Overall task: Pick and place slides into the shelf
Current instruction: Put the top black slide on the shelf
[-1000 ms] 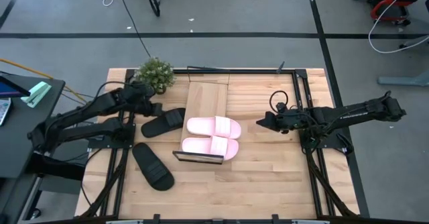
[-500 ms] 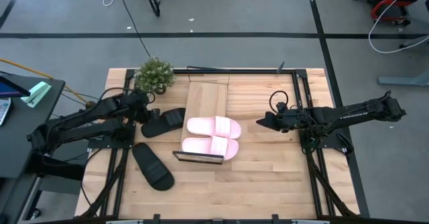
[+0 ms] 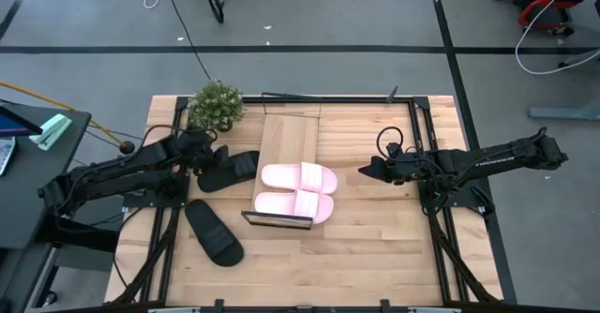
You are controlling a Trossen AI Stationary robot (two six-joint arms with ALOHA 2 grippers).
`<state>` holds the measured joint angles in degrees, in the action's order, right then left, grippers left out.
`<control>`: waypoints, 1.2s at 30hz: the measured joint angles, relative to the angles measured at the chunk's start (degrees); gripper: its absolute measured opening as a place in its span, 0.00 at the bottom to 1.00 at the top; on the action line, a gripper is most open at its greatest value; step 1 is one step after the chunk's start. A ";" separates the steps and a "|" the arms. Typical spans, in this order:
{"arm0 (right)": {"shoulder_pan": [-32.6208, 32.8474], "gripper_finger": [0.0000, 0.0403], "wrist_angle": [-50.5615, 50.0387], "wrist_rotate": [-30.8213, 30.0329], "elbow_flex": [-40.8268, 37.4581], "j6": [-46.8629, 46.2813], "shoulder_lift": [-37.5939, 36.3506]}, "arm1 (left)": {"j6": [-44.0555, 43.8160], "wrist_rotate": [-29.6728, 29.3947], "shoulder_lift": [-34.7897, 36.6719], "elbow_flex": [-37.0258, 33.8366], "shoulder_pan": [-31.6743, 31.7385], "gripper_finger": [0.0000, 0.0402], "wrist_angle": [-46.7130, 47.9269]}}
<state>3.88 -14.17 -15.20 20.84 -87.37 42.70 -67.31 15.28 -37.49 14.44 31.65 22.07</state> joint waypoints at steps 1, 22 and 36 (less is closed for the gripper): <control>0.00 0.63 0.00 0.00 0.00 0.00 0.00 | -0.01 -0.14 -0.01 0.00 0.00 0.48 0.02; 0.00 0.63 0.02 -1.95 0.00 -1.38 0.02 | -1.87 -3.55 -0.01 0.00 0.01 0.68 -1.53; 0.00 0.63 0.04 -2.45 0.00 -1.45 0.02 | -5.83 -3.68 -0.01 0.00 0.01 0.62 -2.10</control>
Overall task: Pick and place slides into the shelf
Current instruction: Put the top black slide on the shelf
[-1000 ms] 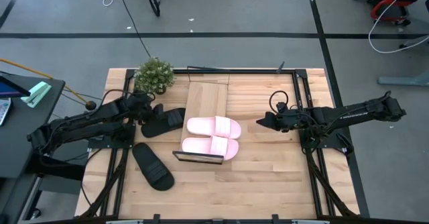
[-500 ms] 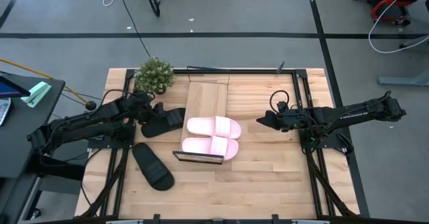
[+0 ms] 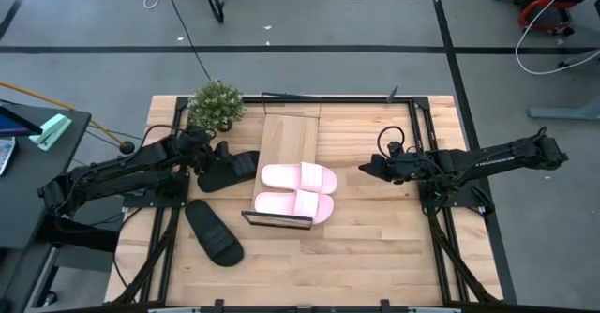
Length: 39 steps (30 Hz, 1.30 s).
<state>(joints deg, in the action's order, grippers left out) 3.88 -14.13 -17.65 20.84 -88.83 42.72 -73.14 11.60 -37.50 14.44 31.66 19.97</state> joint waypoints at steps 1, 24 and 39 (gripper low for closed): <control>0.00 0.63 -0.02 -0.13 0.00 -0.01 0.00 | -0.35 0.00 0.00 0.00 0.00 0.62 0.01; -0.01 0.63 -0.02 -0.85 0.00 -0.01 0.00 | -6.16 -1.33 -0.84 0.02 -0.04 0.55 -2.67; 0.00 0.63 0.00 -0.83 0.00 -0.62 0.00 | -5.92 -1.51 -10.80 0.04 -5.36 0.53 -10.30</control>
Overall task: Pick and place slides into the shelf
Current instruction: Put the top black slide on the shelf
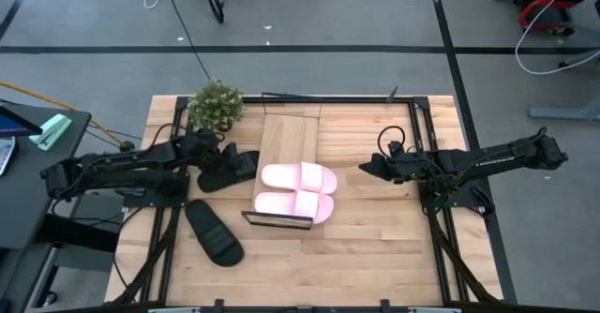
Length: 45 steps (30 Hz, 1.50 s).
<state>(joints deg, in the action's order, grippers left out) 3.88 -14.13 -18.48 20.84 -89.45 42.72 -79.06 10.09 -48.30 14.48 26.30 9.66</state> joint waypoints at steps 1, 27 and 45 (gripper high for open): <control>0.00 0.63 0.00 0.02 0.00 0.00 0.00 | -0.09 0.00 -0.28 0.00 -0.22 0.52 -0.50; 0.00 0.62 0.01 0.13 0.00 0.01 0.00 | 0.85 -3.79 -0.85 0.00 -0.28 0.32 -0.89; 0.04 0.53 0.02 0.13 0.00 0.02 0.00 | 6.95 -4.34 -0.73 1.41 -0.28 0.03 5.26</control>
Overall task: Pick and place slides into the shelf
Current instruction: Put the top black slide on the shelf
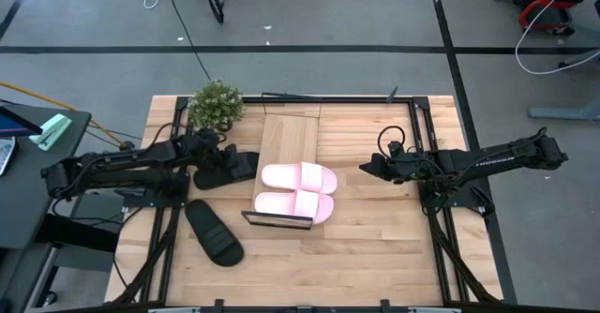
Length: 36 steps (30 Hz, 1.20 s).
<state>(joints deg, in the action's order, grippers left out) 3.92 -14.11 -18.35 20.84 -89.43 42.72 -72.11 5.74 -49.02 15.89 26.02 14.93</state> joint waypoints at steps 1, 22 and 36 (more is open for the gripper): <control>0.00 0.52 -0.02 0.00 0.00 0.00 0.00 | 0.89 -0.01 -0.03 0.74 0.00 0.03 1.09; 0.00 0.52 0.00 0.22 0.00 0.02 0.00 | 25.83 -11.09 -0.12 25.85 0.26 0.03 37.03; 0.00 0.52 2.62 1.04 -0.02 1.07 -0.02 | 44.10 -8.69 -0.73 51.29 0.11 0.03 43.46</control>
<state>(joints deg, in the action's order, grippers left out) 3.92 -11.49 -17.31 20.82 -88.36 42.70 -28.01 -2.94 -49.75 67.18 26.13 58.39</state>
